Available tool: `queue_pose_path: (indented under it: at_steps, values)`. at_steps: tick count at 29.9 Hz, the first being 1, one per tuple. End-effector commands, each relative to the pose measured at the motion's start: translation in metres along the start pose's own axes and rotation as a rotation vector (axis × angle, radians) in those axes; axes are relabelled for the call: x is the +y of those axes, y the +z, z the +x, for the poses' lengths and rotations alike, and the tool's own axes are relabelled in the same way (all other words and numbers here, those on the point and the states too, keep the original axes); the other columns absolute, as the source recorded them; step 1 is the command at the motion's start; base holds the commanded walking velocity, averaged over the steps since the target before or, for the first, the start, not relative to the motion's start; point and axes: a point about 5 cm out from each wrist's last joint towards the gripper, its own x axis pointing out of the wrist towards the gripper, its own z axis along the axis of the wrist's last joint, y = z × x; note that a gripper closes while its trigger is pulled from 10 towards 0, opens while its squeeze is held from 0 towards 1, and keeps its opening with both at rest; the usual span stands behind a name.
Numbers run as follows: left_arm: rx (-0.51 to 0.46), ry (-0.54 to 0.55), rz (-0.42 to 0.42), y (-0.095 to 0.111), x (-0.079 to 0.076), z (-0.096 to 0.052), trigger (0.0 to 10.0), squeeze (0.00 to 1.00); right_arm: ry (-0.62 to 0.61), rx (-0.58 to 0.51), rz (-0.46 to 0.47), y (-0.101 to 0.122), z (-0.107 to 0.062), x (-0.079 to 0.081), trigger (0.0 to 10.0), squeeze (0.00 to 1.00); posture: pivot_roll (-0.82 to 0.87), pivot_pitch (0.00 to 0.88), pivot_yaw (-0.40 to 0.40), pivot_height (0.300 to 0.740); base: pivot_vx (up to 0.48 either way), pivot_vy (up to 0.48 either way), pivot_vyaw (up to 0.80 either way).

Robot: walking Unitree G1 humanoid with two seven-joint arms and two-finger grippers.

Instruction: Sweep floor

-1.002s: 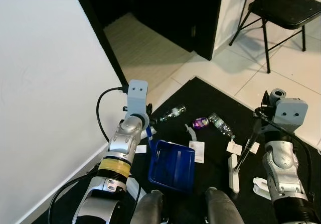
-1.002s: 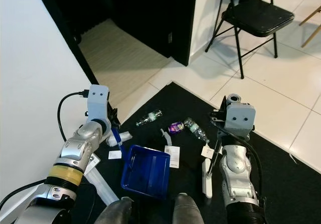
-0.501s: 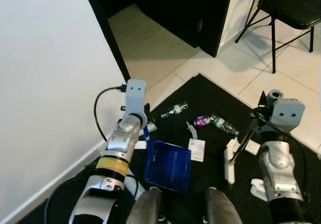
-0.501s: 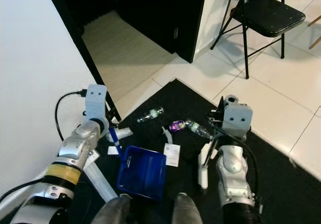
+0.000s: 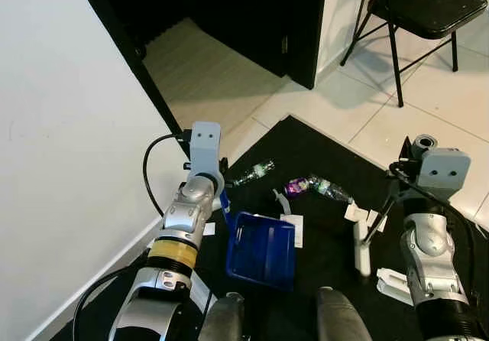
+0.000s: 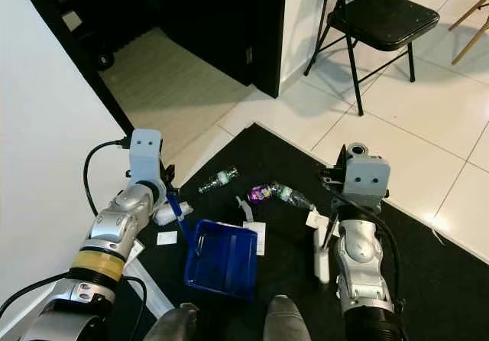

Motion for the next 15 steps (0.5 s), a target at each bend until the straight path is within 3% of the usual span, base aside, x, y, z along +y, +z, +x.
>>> queue_pose_path:
  at_steps: [1,15]
  values:
    - [0.009,0.028,0.015,-0.003,0.006,0.0,10.0,0.0,0.008,-0.006,0.006,0.0,-0.001,0.003,10.0,0.0,-0.15,0.116,0.115,0.74,0.0,0.0,0.0]
    - [-0.047,0.138,-0.062,0.016,0.026,0.013,10.0,0.0,0.049,-0.032,-0.011,0.006,0.006,0.01,10.0,0.0,-0.15,0.162,0.119,0.74,0.0,0.0,0.0]
